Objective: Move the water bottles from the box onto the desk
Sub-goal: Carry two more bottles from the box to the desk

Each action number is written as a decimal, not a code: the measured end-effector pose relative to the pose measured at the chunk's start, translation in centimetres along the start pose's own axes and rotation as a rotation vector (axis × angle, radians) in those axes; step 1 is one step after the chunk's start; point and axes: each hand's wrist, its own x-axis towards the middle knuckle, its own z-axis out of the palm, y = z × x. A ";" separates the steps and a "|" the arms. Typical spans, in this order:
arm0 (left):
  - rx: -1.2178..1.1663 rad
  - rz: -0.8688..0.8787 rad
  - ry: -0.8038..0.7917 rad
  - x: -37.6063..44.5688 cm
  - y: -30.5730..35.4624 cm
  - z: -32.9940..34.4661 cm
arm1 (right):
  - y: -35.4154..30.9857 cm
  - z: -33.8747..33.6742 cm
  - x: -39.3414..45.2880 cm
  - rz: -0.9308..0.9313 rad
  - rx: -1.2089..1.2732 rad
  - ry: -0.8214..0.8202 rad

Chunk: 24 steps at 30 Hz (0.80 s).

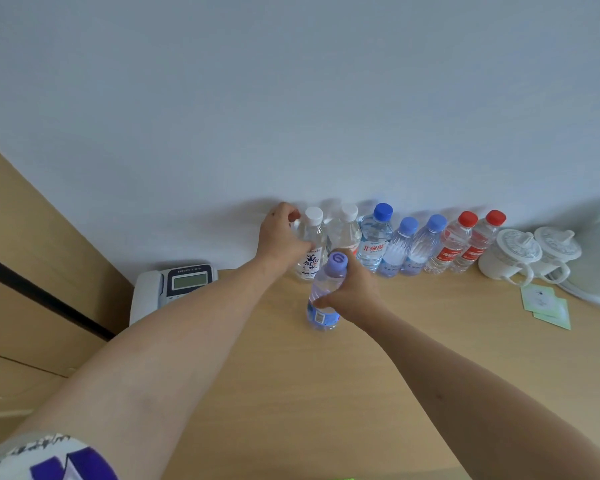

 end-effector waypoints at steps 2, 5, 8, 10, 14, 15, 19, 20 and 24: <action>-0.002 -0.005 0.018 -0.2 -0.7 -0.9 | -0.5 0.2 0.1 0.001 0.028 -0.040; 0.007 -0.051 0.028 -1.1 -2.5 -2.4 | -1.9 0.9 0.3 -0.048 0.018 -0.112; 0.007 -0.127 0.060 -2.1 -4.4 -4.1 | -3.6 2.2 0.7 -0.138 -0.082 -0.183; 0.005 -0.166 0.089 -2.3 -5.2 -5.2 | -4.8 3.2 0.9 -0.189 -0.139 -0.232; 0.001 -0.198 0.129 -2.2 -6.3 -7.3 | -7.1 4.6 1.4 -0.298 -0.208 -0.254; -0.002 -0.208 0.133 -2.1 -6.5 -7.6 | -7.6 4.8 1.6 -0.321 -0.224 -0.245; -0.023 -0.247 0.151 -1.4 -6.7 -8.3 | -9.6 5.2 2.2 -0.383 -0.350 -0.268; -0.028 -0.249 0.150 -1.3 -6.7 -8.4 | -9.8 5.2 2.4 -0.385 -0.404 -0.285; -0.035 -0.237 0.136 -1.1 -6.6 -8.5 | -9.7 4.8 3.3 -0.345 -0.517 -0.248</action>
